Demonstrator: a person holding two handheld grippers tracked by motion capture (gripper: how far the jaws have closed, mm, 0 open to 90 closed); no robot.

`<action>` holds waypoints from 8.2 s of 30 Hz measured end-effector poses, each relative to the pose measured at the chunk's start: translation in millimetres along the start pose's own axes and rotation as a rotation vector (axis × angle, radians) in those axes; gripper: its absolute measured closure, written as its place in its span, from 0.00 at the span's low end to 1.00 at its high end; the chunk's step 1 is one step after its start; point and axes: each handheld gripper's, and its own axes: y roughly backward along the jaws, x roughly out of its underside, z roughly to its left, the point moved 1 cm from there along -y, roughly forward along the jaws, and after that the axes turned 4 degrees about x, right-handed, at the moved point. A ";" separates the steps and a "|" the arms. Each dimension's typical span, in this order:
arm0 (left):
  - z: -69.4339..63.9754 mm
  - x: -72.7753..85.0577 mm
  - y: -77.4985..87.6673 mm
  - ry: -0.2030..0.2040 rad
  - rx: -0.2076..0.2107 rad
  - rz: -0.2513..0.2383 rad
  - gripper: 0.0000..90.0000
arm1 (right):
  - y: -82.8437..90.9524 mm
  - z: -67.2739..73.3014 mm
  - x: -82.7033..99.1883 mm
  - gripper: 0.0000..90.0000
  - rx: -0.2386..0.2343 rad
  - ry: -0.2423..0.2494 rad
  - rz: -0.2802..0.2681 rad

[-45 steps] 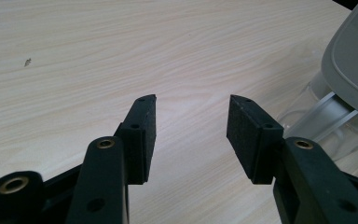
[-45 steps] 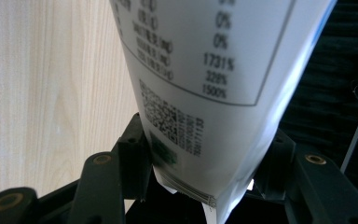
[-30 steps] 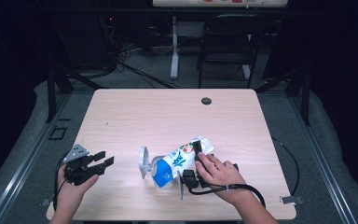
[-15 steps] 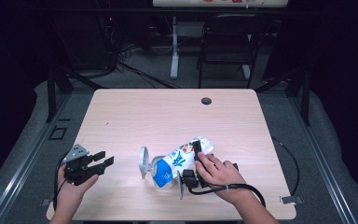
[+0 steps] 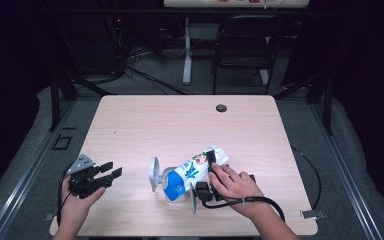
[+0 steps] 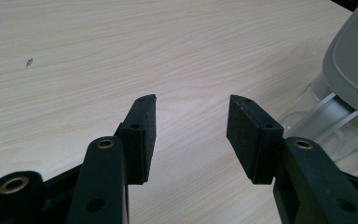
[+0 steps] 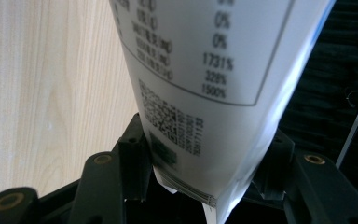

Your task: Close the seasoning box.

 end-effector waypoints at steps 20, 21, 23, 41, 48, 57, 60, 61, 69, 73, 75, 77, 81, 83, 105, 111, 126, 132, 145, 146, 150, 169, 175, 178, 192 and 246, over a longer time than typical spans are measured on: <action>0.5 0.3 -0.2 0.001 0.001 0.002 0.59 | 0.9 -1.2 -0.8 0.54 0.002 0.015 0.013; 0.6 0.3 -0.2 0.001 0.001 0.002 0.59 | 0.8 -1.2 -0.8 0.54 0.002 0.014 0.012; 0.6 0.3 -0.2 0.001 0.001 0.002 0.59 | -0.4 0.0 -0.4 0.54 0.003 0.001 -0.004; 0.6 0.4 -0.3 0.003 0.000 0.001 0.59 | -0.3 -0.1 -0.5 0.54 0.003 0.004 -0.003; 0.5 0.4 -0.4 0.003 0.000 0.001 0.59 | 0.3 -0.8 -0.7 0.54 0.005 0.013 0.004; 0.6 0.4 -0.2 0.005 0.001 0.000 0.59 | -0.2 -0.6 -0.7 0.54 0.007 0.014 -0.001; 0.7 0.5 -0.4 0.005 0.001 0.001 0.59 | -0.1 -0.8 -0.8 0.54 0.009 0.017 -0.002; 0.7 0.6 -0.4 0.005 0.001 0.001 0.59 | -0.1 -0.9 -0.8 0.54 0.009 0.018 -0.002; 1.0 0.6 -0.2 0.006 0.003 0.002 0.59 | -0.2 -1.3 -0.9 0.54 0.009 0.022 -0.004; 1.0 0.5 0.0 0.005 0.002 0.001 0.59 | -0.2 -1.6 -1.0 0.54 0.009 0.025 -0.004; 1.1 0.5 0.0 0.005 0.002 0.001 0.59 | -0.2 -1.6 -0.9 0.54 0.009 0.026 -0.005; 1.5 0.7 -0.1 0.004 0.000 0.005 0.59 | -0.2 -1.6 -0.9 0.54 0.008 0.025 -0.005; 1.6 0.9 -0.3 0.006 0.000 0.006 0.59 | -0.2 -1.7 -1.0 0.54 0.012 0.030 -0.006; 1.7 0.9 -0.2 0.006 -0.001 0.005 0.59 | 0.0 -1.6 -1.1 0.54 0.013 0.033 -0.005; 1.7 0.7 0.1 0.007 -0.002 0.003 0.59 | 0.3 -2.3 -1.3 0.54 0.017 0.043 -0.003; 1.8 0.5 0.5 0.007 -0.002 0.006 0.59 | -0.2 -2.0 -1.1 0.54 0.014 0.037 -0.009; 2.0 0.5 0.5 0.006 -0.001 0.009 0.59 | -0.2 -1.7 -1.0 0.55 0.016 0.036 -0.011; 2.1 0.4 0.7 0.006 -0.002 0.008 0.59 | -0.2 -1.7 -1.0 0.55 0.016 0.036 -0.011; 2.1 0.4 0.6 0.006 -0.002 0.008 0.59 | 0.2 -2.0 -1.2 0.55 0.021 0.045 -0.007; 2.1 0.3 0.7 0.006 -0.001 0.008 0.59 | 0.2 -2.1 -1.2 0.55 0.021 0.046 -0.007; 2.1 0.5 0.6 0.008 -0.001 0.003 0.59 | -0.2 -2.0 -1.2 0.55 0.019 0.043 -0.010; 2.7 0.8 0.4 0.007 -0.001 -0.005 0.59 | 1.9 -4.6 -2.3 0.55 0.025 0.073 0.012; 2.6 0.7 0.3 0.007 0.000 -0.005 0.59 | 0.6 -3.8 -1.8 0.55 0.023 0.062 -0.003; 2.7 0.7 0.4 0.007 -0.001 -0.005 0.59 | 0.9 -4.2 -1.9 0.55 0.022 0.065 0.002; 2.9 0.8 0.4 0.008 -0.001 -0.005 0.59 | 0.2 -4.0 -1.8 0.55 0.027 0.067 -0.008; 3.8 0.9 1.4 0.011 -0.002 0.005 0.59 | 0.5 -4.3 -0.8 0.56 0.028 0.069 -0.021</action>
